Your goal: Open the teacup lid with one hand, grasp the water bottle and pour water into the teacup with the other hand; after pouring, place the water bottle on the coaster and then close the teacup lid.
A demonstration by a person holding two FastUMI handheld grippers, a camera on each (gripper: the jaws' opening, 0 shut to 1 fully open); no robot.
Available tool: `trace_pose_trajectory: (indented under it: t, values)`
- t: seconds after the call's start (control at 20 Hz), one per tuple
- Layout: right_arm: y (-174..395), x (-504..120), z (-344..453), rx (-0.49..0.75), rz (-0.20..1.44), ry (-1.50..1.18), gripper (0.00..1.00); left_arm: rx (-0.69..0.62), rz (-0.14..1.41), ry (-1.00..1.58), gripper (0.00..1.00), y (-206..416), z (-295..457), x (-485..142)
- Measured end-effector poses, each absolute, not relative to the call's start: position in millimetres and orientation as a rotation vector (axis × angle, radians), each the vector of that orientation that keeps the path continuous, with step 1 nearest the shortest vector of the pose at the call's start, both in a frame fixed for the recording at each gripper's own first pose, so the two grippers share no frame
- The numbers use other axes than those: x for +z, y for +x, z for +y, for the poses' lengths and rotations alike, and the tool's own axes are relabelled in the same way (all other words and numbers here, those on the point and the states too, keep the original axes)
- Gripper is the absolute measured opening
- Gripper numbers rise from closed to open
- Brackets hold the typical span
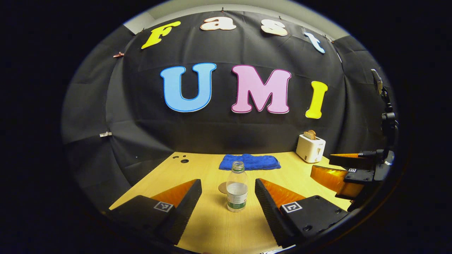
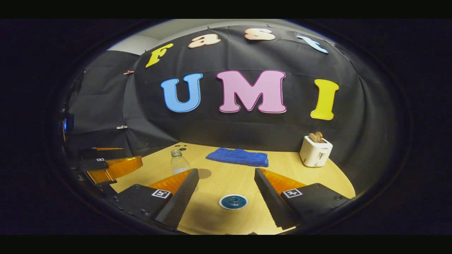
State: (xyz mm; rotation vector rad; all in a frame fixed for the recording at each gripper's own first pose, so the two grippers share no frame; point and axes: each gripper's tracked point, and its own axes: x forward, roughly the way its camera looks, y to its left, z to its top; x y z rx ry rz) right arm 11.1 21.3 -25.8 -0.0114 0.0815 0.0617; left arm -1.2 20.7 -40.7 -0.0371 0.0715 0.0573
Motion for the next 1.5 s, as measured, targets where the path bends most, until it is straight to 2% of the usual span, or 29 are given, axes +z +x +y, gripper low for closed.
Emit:
trace_pose_trajectory:
  t: [0.3,0.6,1.2,1.5]
  values:
    - [17.9,-36.4,35.3,0.109,0.100,-0.016,0.98,0.083,0.102,-0.010,0.95,-0.6,28.2,-46.9]
    - [35.7,-76.6,39.6,0.134,0.180,-0.044,0.98,0.122,0.099,-0.012,0.95,-0.2,43.5,-57.0]
    - [87.9,-164.6,-0.6,0.004,0.234,0.020,0.98,0.070,0.210,-0.083,0.95,38.6,49.6,-145.6]
    - [98.7,-190.8,-2.5,-0.009,0.225,0.035,0.98,0.061,0.217,-0.101,0.95,59.4,49.1,-165.1]
